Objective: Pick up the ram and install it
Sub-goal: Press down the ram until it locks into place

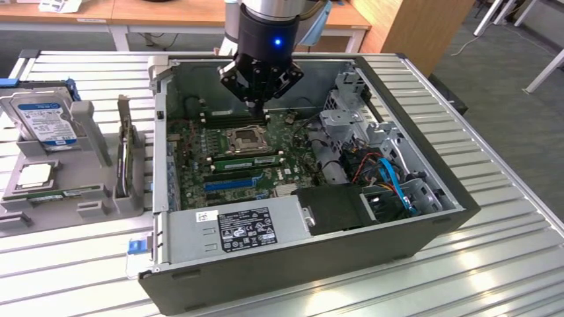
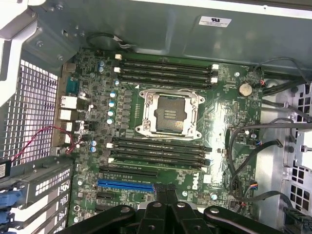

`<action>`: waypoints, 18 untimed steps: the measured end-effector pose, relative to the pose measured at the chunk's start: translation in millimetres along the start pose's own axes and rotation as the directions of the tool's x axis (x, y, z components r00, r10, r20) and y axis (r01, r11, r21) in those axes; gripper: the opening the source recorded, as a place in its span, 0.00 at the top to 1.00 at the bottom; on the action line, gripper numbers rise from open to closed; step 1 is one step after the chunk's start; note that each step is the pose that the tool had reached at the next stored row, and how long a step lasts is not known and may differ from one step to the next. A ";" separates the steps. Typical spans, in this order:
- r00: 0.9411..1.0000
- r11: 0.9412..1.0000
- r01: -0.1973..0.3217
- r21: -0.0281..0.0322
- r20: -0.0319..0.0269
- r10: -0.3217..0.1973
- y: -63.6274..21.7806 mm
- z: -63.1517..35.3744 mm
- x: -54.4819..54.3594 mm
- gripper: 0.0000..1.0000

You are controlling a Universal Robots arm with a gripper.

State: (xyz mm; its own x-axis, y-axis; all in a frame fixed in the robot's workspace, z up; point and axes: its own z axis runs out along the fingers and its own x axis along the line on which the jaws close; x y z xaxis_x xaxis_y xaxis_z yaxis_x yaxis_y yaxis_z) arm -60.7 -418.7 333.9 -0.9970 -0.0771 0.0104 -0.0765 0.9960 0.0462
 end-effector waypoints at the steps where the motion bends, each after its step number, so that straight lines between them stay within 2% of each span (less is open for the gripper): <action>1: 1.000 1.000 0.000 -0.001 -0.004 0.000 0.0 0.2 0.0 0.90; 2: 1.000 1.000 -0.001 -0.001 -0.007 0.001 0.0 0.2 0.1 0.90; 3: 1.000 1.000 -0.001 -0.001 -0.008 0.001 0.0 0.1 0.2 0.90; 10: 1.000 1.000 -0.001 -0.001 -0.008 0.001 0.0 0.0 0.1 0.90; 18: 1.000 1.000 -0.001 -0.001 -0.008 0.001 0.3 -6.1 0.2 0.90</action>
State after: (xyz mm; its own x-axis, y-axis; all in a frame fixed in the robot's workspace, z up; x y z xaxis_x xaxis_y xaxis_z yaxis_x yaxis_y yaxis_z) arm -60.8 -418.7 340.0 -0.9969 -0.0768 0.0188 -0.0758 0.9960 0.0472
